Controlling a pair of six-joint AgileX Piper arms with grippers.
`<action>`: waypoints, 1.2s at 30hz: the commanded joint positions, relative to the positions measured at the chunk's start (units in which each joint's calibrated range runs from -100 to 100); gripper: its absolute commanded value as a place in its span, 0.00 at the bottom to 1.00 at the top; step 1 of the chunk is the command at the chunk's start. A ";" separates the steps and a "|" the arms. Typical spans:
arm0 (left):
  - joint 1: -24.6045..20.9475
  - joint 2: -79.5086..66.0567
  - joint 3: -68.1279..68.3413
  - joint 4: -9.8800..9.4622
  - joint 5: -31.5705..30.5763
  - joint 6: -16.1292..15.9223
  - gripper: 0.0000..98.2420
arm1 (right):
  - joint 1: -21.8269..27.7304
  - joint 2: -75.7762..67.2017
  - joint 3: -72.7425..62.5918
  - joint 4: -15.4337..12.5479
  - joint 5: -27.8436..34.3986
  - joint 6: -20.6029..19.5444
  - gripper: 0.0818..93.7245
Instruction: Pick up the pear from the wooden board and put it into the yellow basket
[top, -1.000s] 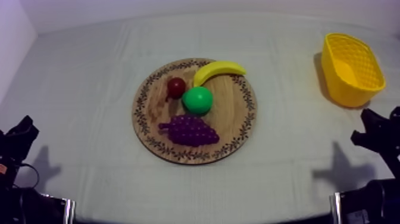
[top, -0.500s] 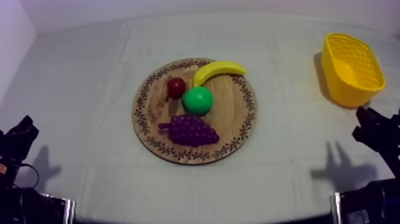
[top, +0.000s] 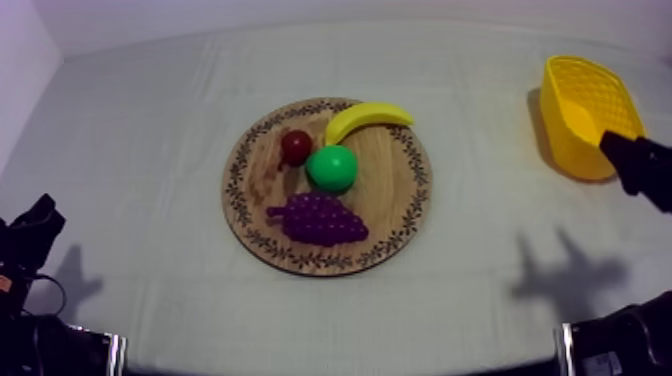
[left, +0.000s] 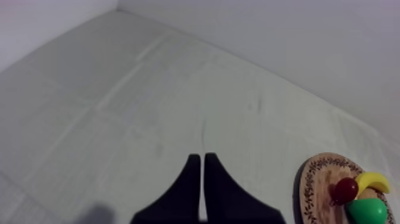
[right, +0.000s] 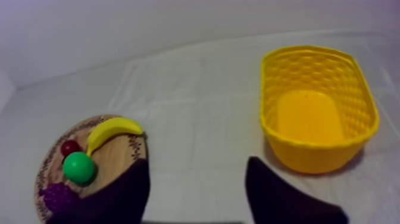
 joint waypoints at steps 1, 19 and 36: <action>-0.02 0.02 0.02 -0.02 0.01 -0.01 0.00 | -2.33 12.31 -12.49 -0.74 5.49 1.81 0.74; -0.02 0.02 0.02 -0.02 0.01 0.01 0.00 | -3.90 41.25 -52.00 -12.19 27.74 15.09 0.95; -0.02 0.02 0.02 -0.02 0.01 0.01 0.00 | -12.42 59.05 -55.58 -10.39 27.59 22.89 0.97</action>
